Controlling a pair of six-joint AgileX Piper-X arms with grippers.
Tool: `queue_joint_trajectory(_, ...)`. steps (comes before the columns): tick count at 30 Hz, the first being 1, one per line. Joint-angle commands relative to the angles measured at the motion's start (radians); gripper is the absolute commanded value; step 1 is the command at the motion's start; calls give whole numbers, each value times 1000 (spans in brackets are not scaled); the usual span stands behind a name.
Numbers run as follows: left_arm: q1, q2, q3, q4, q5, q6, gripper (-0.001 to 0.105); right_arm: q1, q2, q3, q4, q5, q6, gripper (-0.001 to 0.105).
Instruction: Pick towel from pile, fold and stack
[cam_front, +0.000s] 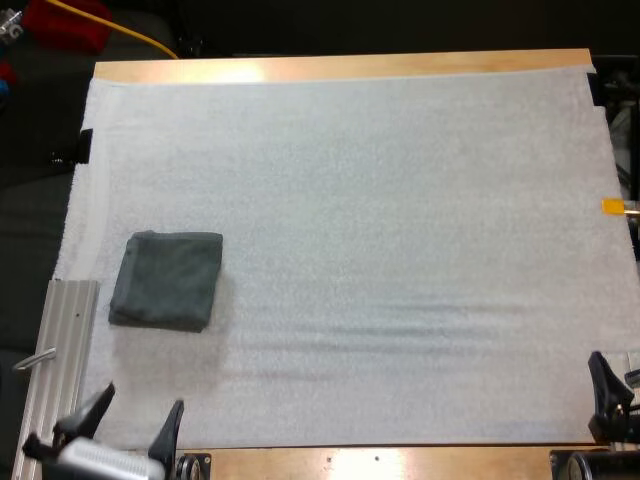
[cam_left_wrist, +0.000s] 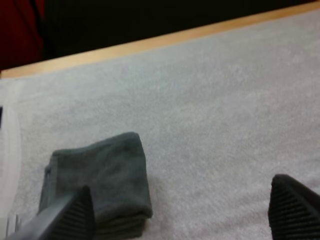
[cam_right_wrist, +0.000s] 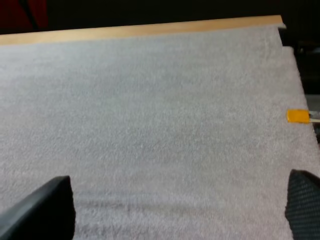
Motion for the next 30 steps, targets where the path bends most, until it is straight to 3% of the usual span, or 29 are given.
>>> queue_joint_trajectory(1, -5, -41, 1, 5, 6, 0, 69, -3, -29, -2, 3, -3, 9, 82)
queue_joint_trajectory(8, -5, -163, 1, 91, 6, 0, 69, -3, -146, 39, 5, -3, 43, 82)
queue_joint_trajectory(16, -1, -180, 25, 148, 6, 16, 69, -3, -145, 79, 37, 6, 51, 82)
queue_joint_trajectory(21, -1, -178, 83, 98, 6, 35, 69, -3, -145, 117, -15, 6, 34, 82)
queue_joint_trajectory(30, -1, -176, 259, -99, 6, 33, 69, -3, -145, 243, -187, 6, 26, 82)
